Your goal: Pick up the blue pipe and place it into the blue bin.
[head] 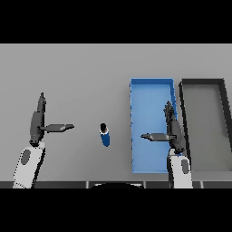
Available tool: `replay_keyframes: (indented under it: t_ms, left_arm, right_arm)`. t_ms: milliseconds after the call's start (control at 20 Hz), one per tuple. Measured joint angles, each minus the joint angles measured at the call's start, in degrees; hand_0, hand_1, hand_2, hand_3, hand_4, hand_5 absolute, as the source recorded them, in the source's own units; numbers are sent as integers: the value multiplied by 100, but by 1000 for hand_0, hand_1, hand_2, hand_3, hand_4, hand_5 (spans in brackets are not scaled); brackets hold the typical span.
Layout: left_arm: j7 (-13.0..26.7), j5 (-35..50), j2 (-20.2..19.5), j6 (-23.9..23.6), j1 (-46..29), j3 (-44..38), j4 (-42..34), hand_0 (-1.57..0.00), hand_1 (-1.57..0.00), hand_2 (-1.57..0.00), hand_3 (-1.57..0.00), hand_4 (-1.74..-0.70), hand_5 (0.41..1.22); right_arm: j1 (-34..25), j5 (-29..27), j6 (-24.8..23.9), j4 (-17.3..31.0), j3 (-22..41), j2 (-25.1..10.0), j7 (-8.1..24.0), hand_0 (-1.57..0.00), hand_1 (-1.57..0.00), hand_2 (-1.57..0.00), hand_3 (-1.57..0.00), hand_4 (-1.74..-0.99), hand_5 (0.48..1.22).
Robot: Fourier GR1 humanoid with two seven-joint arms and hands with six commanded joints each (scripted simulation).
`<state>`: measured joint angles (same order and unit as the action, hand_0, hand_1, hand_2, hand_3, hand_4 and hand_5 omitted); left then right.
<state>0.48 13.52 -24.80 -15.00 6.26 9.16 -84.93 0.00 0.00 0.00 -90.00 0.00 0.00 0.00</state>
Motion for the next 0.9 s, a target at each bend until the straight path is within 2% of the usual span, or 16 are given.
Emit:
replay_keyframes:
  t_ms: [300,350,400,450,550,650,750,900]
  left_arm:
    - [-148,-8,-15,-20,-245,34,-210,1,1,1,1,-1074,591]
    - [-405,16,-506,738,-307,216,-314,1,1,1,1,-1073,590]
    - [-518,88,-855,1267,-356,295,-371,1,1,1,1,-1074,589]
    - [-521,103,-989,1520,-330,375,-413,1,1,1,1,-1076,587]
    - [-488,184,-1174,1820,-290,404,-427,1,1,1,1,-1078,591]
    - [-480,145,-1161,1914,-253,453,-302,1,1,1,1,-1080,600]
    - [-541,290,-1267,2070,-333,443,-489,1,1,1,1,-1086,605]
    - [-674,322,-1324,2439,-452,676,-752,1,1,1,1,-1096,567]
  right_arm:
    - [248,-2,41,-143,39,-28,-98,1,1,1,1,-1225,617]
    - [450,261,242,-323,258,-272,-487,1,1,1,1,-1224,618]
    - [583,473,318,-545,416,-441,-597,1,1,1,1,-1225,618]
    - [713,575,386,-733,509,-550,-608,1,1,1,1,-1225,620]
    - [760,731,402,-863,603,-648,-395,1,1,1,1,-1215,618]
    - [781,890,324,-947,648,-684,-309,1,1,1,1,-1196,609]
    - [799,942,279,-934,634,-703,-207,1,1,1,1,-1185,597]
    - [742,1021,260,-930,668,-718,-280,1,1,1,1,-1193,605]
